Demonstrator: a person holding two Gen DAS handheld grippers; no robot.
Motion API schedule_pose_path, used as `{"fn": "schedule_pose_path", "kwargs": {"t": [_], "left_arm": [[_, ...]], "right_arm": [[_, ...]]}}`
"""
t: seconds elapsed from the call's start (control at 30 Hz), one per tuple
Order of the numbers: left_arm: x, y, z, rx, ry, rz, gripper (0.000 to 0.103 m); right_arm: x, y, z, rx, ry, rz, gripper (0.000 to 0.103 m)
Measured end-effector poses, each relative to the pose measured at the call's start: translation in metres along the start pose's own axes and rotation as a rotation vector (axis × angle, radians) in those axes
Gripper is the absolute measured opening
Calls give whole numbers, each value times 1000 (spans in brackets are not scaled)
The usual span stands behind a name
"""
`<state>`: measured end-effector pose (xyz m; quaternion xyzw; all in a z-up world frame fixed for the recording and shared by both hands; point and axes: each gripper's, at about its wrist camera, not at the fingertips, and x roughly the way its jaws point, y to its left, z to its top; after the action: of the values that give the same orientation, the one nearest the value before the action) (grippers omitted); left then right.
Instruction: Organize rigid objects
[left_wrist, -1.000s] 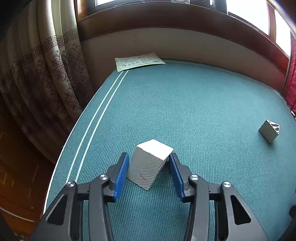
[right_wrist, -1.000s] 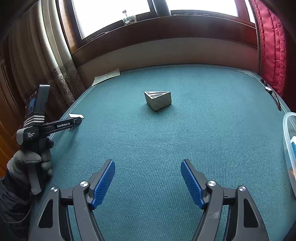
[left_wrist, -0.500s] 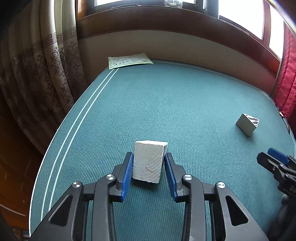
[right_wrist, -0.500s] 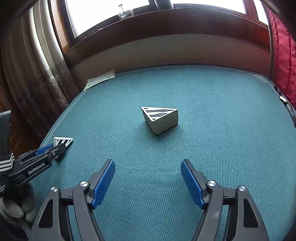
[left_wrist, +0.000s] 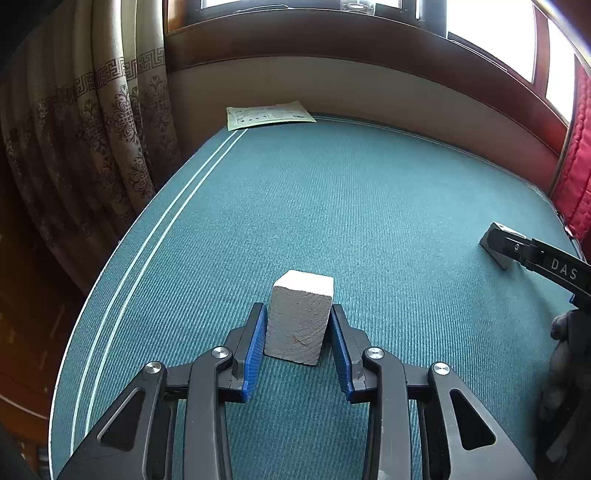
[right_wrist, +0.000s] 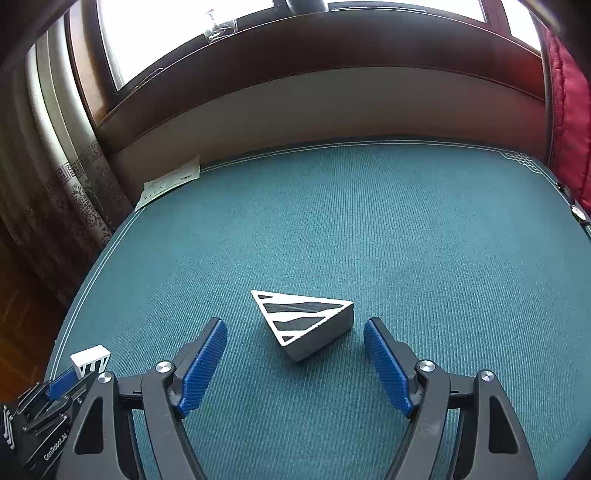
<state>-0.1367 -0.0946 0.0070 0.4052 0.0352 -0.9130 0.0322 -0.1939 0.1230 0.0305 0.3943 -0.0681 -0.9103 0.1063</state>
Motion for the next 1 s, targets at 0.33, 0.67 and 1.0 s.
{"fn": "schedule_pose_path", "kwargs": {"t": [0.33,0.67,1.0], "left_arm": [[1,-1,0,3,-4,4,35],[3,-2,0,1,-4,4,35],[1,-4,-1,6,-6,8,35]], "right_arm": [[12,3,8,0,9,-47,64],[-5,1,-5,-10,-6,-40,63],[-44,-10,-33,20,-12,-9,63]]}}
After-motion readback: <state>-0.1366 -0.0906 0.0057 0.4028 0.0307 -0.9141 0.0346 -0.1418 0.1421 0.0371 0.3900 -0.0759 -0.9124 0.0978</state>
